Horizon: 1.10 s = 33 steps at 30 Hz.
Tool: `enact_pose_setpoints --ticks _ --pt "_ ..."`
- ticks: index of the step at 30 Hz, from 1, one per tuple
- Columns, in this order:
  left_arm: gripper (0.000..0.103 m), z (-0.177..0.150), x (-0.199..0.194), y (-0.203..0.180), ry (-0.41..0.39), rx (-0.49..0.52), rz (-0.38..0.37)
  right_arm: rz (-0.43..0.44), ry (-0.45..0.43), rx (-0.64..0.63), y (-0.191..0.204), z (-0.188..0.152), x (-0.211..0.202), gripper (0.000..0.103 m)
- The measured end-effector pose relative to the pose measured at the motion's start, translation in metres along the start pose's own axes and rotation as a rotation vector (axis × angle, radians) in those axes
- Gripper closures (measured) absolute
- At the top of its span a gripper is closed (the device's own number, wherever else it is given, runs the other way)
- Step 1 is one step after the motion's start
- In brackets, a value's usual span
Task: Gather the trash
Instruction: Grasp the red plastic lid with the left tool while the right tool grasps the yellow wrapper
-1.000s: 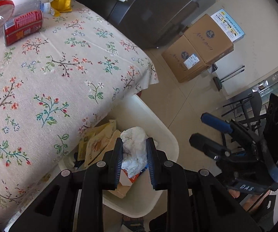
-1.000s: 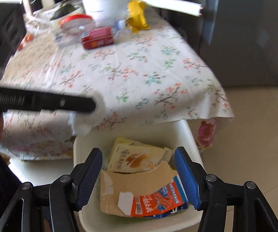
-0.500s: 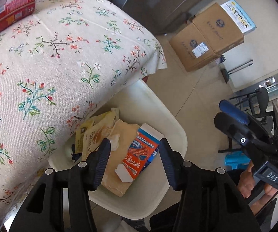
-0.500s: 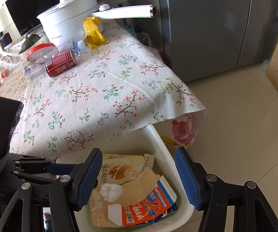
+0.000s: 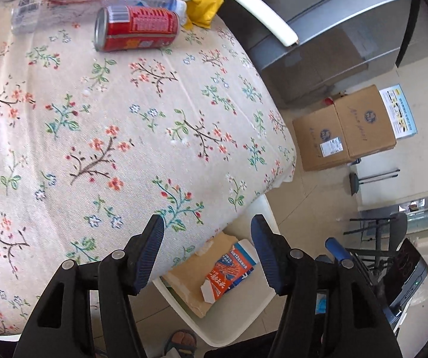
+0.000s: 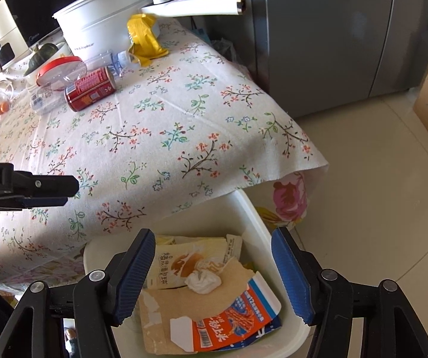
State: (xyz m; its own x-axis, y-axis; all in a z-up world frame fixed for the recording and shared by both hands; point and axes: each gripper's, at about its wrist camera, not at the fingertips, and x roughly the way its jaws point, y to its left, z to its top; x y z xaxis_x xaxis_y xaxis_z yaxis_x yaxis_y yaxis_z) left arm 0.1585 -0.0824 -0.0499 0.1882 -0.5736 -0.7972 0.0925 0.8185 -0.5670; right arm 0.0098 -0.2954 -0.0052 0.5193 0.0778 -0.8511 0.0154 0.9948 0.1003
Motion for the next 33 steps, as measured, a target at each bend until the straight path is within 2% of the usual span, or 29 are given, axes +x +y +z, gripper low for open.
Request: enact_pose_setpoints --ticks 6,8,10,12,15,17,18,21,26,28,31,33 --pt "0.040 0.039 -0.046 0.033 -0.111 -0.055 0.063 0.037 0.015 0.022 0.008 0.007 0.012 0.033" --pt "0.040 0.052 -0.062 0.041 -0.151 -0.041 0.108 0.048 0.028 0.028 0.011 0.009 0.018 0.033" --pt "0.040 0.067 -0.076 0.046 -0.194 0.000 0.188 0.050 0.037 0.025 0.015 0.011 0.023 0.033" --pt "0.040 0.084 -0.087 0.046 -0.243 0.086 0.304 0.051 0.043 0.021 0.019 0.013 0.028 0.033" --pt "0.040 0.111 -0.096 0.038 -0.314 0.307 0.498 0.059 0.051 0.018 0.025 0.017 0.034 0.033" --pt "0.040 0.130 -0.099 0.042 -0.344 0.411 0.594 0.063 0.055 0.015 0.029 0.020 0.038 0.033" --pt "0.040 0.137 -0.101 0.046 -0.348 0.441 0.613 0.066 0.058 0.015 0.031 0.021 0.040 0.033" --pt "0.040 0.155 -0.094 0.056 -0.318 0.512 0.578 0.074 0.063 0.011 0.037 0.025 0.045 0.033" --pt "0.040 0.168 -0.068 0.054 -0.283 0.644 0.690 0.073 0.062 -0.003 0.048 0.036 0.057 0.033" --pt "0.040 0.175 -0.061 0.055 -0.270 0.647 0.705 0.067 0.064 -0.001 0.051 0.040 0.064 0.033" --pt "0.040 0.182 -0.055 0.057 -0.264 0.630 0.663 0.067 0.064 -0.009 0.056 0.046 0.072 0.033" --pt "0.040 0.185 -0.049 0.054 -0.269 0.628 0.671 0.074 0.065 -0.013 0.060 0.053 0.078 0.033"
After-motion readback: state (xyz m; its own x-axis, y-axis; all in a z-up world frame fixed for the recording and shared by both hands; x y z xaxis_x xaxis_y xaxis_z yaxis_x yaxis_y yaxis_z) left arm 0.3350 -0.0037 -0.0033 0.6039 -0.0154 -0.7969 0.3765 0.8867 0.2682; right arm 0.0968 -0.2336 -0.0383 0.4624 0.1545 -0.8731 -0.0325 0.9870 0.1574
